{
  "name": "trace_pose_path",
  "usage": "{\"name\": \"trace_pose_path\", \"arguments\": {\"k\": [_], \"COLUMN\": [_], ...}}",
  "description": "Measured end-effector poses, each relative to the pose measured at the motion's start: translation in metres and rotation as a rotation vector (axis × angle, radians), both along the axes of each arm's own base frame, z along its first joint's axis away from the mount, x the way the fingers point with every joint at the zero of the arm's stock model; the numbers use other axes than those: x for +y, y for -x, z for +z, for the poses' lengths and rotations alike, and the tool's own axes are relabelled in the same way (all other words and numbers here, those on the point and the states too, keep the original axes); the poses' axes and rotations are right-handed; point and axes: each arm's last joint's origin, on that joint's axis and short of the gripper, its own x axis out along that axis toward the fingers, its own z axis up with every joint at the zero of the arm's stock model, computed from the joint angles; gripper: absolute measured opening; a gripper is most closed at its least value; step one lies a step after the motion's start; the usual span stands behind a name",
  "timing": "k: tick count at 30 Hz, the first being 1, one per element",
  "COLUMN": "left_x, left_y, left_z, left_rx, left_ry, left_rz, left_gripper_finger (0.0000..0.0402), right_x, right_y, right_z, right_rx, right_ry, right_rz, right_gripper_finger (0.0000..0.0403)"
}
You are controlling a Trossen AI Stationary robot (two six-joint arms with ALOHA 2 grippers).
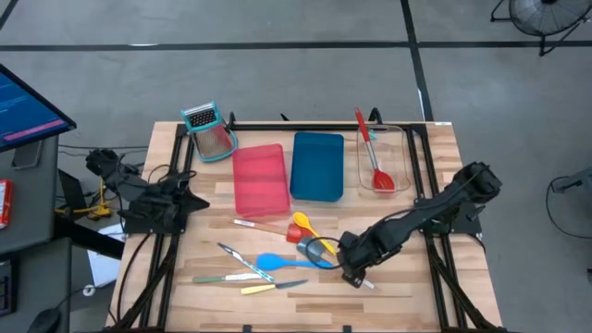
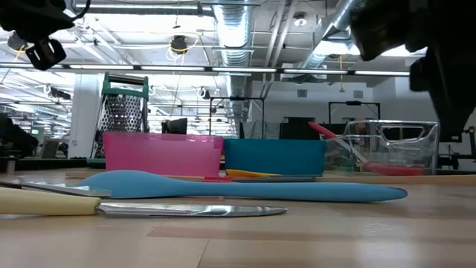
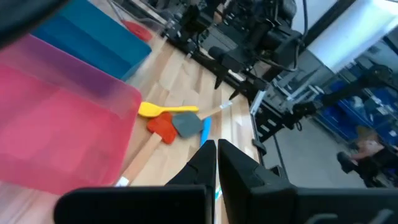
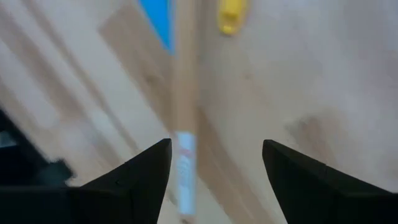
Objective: Pick & Place Kitchen Items
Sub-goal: Put the gray spatula into the blue bin
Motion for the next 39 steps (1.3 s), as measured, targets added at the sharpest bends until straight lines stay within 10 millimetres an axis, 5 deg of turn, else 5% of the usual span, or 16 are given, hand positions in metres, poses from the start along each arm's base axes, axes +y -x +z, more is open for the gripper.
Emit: {"name": "trace_pose_path", "arguments": {"k": [13, 25, 39], "left_x": [-0.005, -0.005, -0.005], "left_y": [-0.006, -0.006, -0.006], "left_z": [-0.022, -0.022, -0.022], "left_rx": [0.063, 0.065, 0.063], "left_ry": [0.023, 0.032, 0.012], "left_rz": [0.013, 0.016, 0.01], "left_gripper_finger": [0.0005, 0.0074, 0.0077], "right_x": [0.008, 0.012, 0.014], "right_y": [-0.01, -0.013, -0.011], "right_z": [-0.03, -0.057, -0.05], "right_rx": [0.044, 0.126, 0.136], "right_ry": [0.016, 0.062, -0.016], "right_rz": [0.026, 0.041, 0.055], "right_gripper_finger": [0.0251, 0.0272, 0.0009]}}
